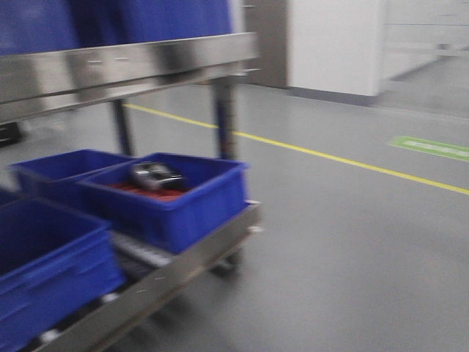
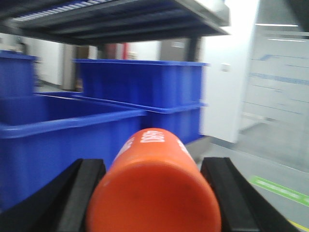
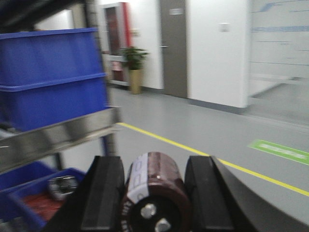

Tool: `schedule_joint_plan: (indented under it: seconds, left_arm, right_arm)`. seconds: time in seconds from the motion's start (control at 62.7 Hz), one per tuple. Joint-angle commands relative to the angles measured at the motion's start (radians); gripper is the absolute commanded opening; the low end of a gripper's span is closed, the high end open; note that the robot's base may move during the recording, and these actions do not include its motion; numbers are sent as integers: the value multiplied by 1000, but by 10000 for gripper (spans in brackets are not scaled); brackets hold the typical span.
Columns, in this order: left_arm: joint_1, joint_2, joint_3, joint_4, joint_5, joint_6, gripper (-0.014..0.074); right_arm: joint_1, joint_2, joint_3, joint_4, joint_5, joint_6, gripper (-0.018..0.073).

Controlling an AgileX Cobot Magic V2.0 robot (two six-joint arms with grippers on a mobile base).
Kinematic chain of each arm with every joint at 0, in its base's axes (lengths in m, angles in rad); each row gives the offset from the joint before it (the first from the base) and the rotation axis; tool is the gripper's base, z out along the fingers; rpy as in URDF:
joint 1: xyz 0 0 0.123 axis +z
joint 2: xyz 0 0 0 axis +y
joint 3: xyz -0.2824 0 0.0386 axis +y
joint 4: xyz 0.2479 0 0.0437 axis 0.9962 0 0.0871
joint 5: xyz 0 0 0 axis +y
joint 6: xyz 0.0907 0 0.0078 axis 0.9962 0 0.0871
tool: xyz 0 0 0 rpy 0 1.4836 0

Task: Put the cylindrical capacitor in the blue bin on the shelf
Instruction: 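Drive the base up to the shelf of blue bins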

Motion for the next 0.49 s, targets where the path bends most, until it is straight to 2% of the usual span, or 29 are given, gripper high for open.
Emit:
schedule_joint_plan:
  seconds: [0.0, 0.478]
  left_arm:
    - [-2, -4, -1, 1, -14, 0, -111]
    - [-2, -4, -1, 1, -14, 0, -111]
  right_arm:
    - [0, -6, -2, -6, -32, -3, -163]
    - [0, -6, -2, -6, -32, -3, -163]
